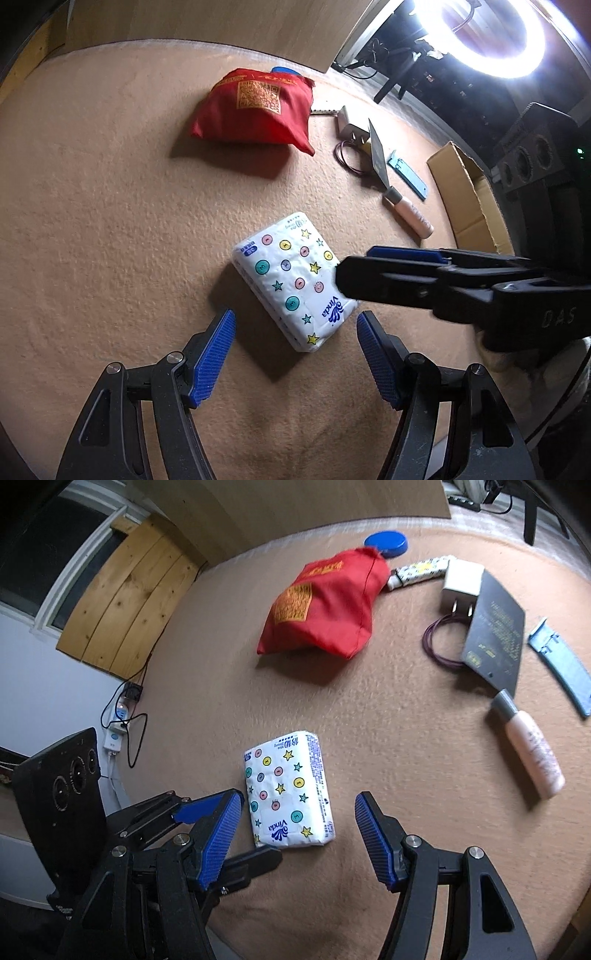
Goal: Organize objects
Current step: 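Grasp the patterned tissue pack with the right gripper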
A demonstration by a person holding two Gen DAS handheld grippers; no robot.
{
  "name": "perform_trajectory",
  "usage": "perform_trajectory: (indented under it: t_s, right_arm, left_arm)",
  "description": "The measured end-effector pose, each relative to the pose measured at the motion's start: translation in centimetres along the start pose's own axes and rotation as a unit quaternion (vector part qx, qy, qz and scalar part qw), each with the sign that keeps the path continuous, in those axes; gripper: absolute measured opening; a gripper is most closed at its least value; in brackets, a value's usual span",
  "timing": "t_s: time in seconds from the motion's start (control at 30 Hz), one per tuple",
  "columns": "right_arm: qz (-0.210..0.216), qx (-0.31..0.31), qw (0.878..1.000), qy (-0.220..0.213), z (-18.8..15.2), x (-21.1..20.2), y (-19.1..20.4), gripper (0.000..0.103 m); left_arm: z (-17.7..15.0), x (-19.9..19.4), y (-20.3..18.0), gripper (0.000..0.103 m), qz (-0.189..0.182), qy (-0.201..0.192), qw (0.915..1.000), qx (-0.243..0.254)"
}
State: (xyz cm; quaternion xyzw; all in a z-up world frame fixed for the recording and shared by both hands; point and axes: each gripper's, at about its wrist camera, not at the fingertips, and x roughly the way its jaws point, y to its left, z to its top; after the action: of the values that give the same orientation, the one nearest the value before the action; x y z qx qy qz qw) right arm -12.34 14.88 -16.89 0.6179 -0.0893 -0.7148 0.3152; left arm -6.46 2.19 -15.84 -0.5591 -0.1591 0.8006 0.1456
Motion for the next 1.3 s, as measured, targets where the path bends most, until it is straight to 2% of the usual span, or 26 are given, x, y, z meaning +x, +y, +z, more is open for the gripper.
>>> perform_trajectory:
  t_s: [0.13, 0.4, 0.73, 1.0, 1.3]
  right_arm:
    - [0.001, 0.004, 1.000, 0.007, 0.1, 0.6, -0.1, 0.057]
    - [0.005, 0.003, 1.000, 0.020, 0.1, 1.7, 0.1, 0.045]
    - [-0.003, 0.003, 1.000, 0.012, -0.5, 1.5, -0.1, 0.039]
    - [-0.008, 0.016, 1.000, -0.014, -1.1, -0.9, -1.4, 0.039]
    - [-0.029, 0.024, 0.997, -0.061, -2.3, -5.8, -2.9, 0.039]
  left_arm:
    - [0.2, 0.5, -0.1, 0.071, -0.009, 0.002, 1.0000, -0.001]
    - [0.3, 1.6, -0.6, 0.055, -0.019, 0.012, 0.9997, 0.007]
    - [0.8, 1.7, -1.0, 0.052, -0.014, 0.009, 0.9997, 0.016]
    - [1.3, 1.7, -3.2, 0.052, -0.018, 0.006, 0.9990, 0.041]
    - [2.3, 1.4, -7.9, 0.052, -0.035, -0.006, 0.9960, 0.081]
